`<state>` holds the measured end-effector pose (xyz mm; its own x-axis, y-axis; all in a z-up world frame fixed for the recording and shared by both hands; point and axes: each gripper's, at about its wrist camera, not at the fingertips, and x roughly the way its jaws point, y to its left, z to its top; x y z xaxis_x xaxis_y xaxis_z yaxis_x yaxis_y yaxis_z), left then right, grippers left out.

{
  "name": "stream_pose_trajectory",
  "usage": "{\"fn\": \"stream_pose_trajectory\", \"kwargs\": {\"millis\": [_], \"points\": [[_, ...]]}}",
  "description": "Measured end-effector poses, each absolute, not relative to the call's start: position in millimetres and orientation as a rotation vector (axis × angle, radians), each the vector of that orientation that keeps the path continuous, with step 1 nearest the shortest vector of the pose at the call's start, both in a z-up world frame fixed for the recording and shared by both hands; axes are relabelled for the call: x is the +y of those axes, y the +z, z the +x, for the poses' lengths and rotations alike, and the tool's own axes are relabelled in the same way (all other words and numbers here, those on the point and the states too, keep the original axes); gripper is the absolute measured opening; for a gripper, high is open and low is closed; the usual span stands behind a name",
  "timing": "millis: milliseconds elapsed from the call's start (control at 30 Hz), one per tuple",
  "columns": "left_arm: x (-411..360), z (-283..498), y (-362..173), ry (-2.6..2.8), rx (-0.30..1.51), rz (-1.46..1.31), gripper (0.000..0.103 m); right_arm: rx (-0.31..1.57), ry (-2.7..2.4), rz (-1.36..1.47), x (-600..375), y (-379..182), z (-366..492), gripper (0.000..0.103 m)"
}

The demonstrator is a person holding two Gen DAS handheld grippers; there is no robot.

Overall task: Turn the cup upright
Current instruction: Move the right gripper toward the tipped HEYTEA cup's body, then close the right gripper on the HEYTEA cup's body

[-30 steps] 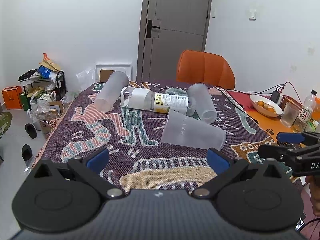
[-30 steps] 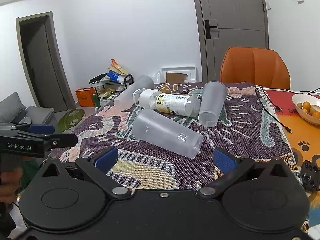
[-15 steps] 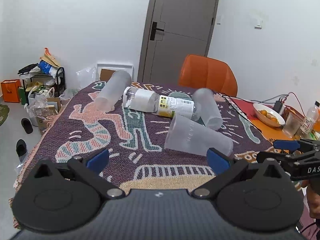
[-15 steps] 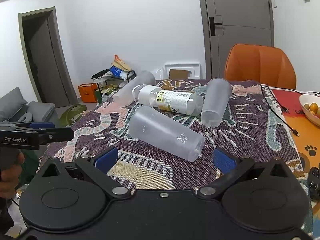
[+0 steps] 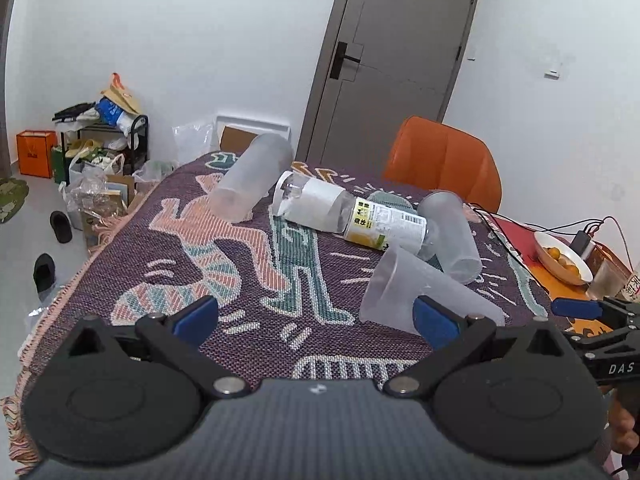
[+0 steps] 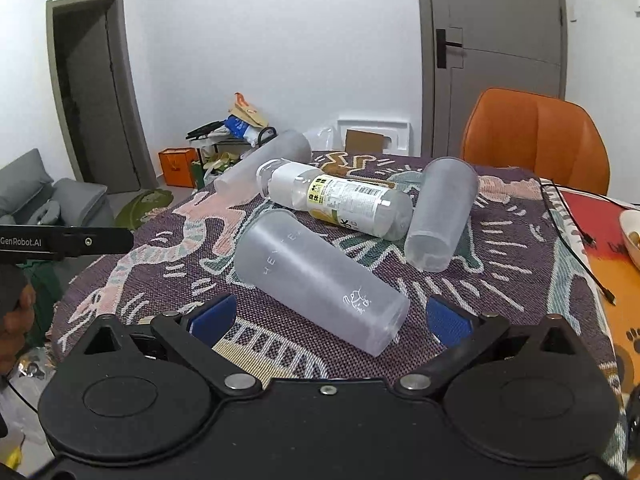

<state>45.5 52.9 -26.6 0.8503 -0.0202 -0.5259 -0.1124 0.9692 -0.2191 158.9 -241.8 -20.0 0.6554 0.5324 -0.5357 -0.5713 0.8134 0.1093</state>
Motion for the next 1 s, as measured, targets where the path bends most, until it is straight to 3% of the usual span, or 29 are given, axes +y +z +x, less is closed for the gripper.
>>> {"fn": "stream_pose_trajectory", "kwargs": {"millis": [833, 1000], "points": [[78.9, 87.4, -67.8, 0.14, 0.668, -0.312, 0.102, 0.62, 0.814, -0.465, -162.5, -47.2, 221.7, 0.103], [86.6, 83.3, -74.1, 0.153, 0.686, -0.328, 0.102, 0.655, 0.831, -0.519, -153.2, -57.2, 230.6, 0.096]]}}
